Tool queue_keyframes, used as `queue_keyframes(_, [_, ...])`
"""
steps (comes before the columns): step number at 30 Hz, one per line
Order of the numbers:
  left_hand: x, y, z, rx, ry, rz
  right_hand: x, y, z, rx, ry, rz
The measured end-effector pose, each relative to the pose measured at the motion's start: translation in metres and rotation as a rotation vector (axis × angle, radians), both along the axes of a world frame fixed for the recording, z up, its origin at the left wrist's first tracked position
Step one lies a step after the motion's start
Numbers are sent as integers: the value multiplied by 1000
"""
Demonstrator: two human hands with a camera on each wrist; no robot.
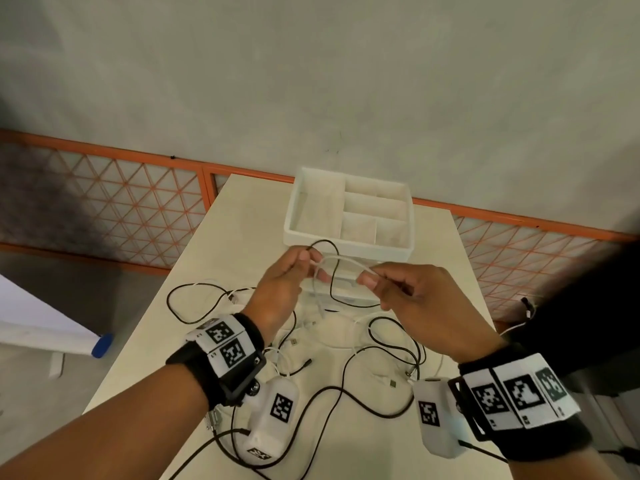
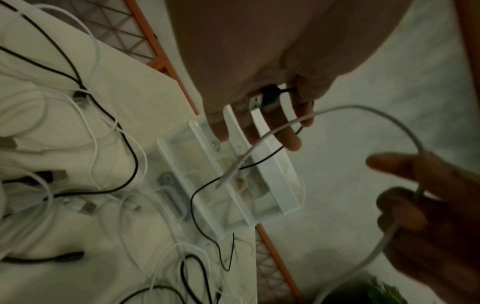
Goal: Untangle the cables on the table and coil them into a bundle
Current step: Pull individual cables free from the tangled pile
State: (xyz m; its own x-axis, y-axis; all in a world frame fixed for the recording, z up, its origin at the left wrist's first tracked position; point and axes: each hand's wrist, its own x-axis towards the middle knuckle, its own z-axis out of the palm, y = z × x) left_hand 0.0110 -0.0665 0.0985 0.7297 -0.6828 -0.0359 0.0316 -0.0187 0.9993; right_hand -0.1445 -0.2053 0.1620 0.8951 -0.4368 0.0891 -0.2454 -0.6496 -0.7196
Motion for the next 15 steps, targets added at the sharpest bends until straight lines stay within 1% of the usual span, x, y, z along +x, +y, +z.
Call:
queue_keyframes(2, [-7,-1,-6,5,11,-90,4,0,5,22,-78,-56])
queue_keyframes(6, [-11,7,-18,15,137,-215,5,-12,13,21,-245,-270])
queue_keyframes(8, [-10,11,-16,21,185,-215,1,-18,12,2,-263,-315])
queue_keyframes(9, [-8,13,-11,11,196,-200,-1,-22,8,-23,-232,-317])
queue_keyframes(10, [-4,14,-3,-5,192,-176,-4,-27,1,-61,-171,-326])
queue_keyframes(12, [10,17,19,-69,151,-99,-13,-40,-25,-161,34,-385])
queue_keyframes(13, [20,19,33,-130,138,-57,-19,-47,-43,-189,161,-437])
queue_keyframes(15, [39,25,62,-302,163,26,-35,-60,-86,-169,470,-524])
